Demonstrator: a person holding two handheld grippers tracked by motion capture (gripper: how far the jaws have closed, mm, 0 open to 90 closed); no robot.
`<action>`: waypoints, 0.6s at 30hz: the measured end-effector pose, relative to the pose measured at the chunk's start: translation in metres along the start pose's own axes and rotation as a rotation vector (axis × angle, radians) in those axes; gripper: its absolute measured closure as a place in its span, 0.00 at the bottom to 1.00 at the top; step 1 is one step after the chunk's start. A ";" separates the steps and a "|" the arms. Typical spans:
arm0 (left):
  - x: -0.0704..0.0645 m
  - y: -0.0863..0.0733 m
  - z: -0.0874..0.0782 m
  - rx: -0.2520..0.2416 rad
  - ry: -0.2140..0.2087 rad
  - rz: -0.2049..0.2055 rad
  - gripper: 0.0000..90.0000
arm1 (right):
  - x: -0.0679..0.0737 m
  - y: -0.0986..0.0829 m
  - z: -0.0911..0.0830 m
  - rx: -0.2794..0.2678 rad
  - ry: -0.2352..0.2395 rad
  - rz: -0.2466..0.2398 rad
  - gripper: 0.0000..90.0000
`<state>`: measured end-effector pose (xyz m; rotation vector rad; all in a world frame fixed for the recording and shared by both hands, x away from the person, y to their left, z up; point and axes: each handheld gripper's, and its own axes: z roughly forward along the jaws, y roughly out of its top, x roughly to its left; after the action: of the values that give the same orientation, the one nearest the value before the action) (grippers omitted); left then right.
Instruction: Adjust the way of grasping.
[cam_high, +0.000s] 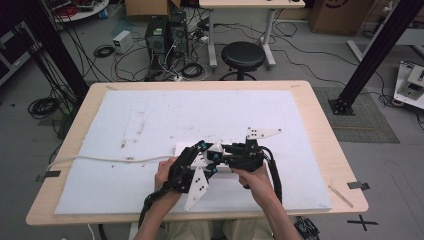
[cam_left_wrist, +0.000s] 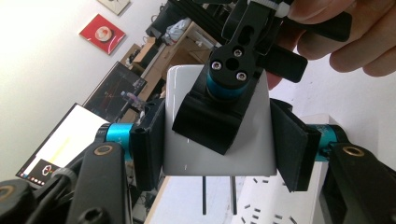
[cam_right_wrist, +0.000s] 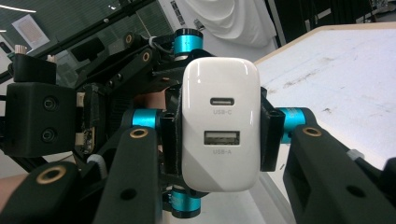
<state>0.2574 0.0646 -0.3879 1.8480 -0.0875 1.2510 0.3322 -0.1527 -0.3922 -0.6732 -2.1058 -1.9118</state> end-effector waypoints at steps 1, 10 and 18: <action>0.000 0.000 0.000 0.000 0.003 -0.002 0.47 | 0.000 0.000 0.000 0.000 0.000 0.000 0.70; 0.000 -0.002 0.000 -0.009 -0.007 -0.019 0.47 | 0.000 0.000 0.000 0.002 0.001 -0.003 0.70; 0.000 -0.003 0.003 0.020 -0.030 -0.049 0.46 | 0.000 -0.001 0.001 0.026 -0.017 -0.005 0.70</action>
<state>0.2608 0.0644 -0.3896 1.8757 -0.0459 1.1943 0.3319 -0.1518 -0.3928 -0.6815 -2.1399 -1.8849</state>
